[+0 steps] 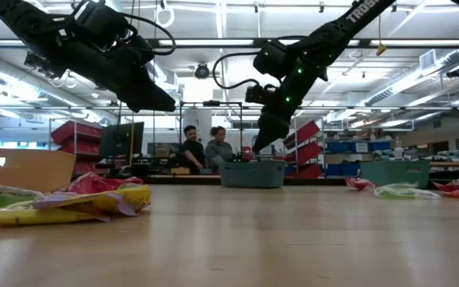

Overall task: Sort candy
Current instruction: Put the yellow candy into the blue bin

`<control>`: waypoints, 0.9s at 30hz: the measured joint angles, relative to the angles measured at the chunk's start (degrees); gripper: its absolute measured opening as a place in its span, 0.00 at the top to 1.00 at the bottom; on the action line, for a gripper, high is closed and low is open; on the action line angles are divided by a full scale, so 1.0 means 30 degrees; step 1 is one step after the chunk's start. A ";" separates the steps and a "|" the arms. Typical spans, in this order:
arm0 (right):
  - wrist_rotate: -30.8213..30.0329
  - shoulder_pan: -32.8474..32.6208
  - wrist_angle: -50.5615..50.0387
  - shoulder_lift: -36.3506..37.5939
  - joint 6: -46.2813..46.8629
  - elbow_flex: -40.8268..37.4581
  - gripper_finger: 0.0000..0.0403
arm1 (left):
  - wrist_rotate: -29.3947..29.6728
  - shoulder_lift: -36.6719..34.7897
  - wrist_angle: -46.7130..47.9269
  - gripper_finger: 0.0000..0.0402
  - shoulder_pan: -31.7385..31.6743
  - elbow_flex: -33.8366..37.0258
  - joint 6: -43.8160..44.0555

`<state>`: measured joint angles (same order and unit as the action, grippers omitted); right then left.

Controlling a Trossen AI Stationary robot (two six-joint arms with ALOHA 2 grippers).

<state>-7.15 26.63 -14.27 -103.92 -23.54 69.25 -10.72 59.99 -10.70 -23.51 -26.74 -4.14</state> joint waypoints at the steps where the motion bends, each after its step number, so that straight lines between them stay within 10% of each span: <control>1: 0.0601 0.0193 -0.0083 0.0000 0.0030 0.0000 0.53 | -0.0027 0.0000 0.0049 0.52 0.0000 0.0000 0.0000; 7: 0.2984 0.1314 -0.1278 0.0000 0.0992 0.0007 0.96 | -0.0474 0.0000 0.0482 0.56 0.0000 0.0000 -0.0003; 16: 0.4243 0.1555 -0.1491 0.0638 0.2016 0.0000 0.97 | -0.0523 0.0007 0.0954 0.65 0.0000 0.0000 -0.0007; 27: 0.5475 -0.3025 -0.2383 0.4889 0.4279 -0.1232 1.00 | -0.1300 0.0000 0.2713 0.83 0.0916 -0.0007 -0.0014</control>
<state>9.28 17.56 -21.42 -89.25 -10.71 65.56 -14.62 59.99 -2.56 -20.76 -26.76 -4.19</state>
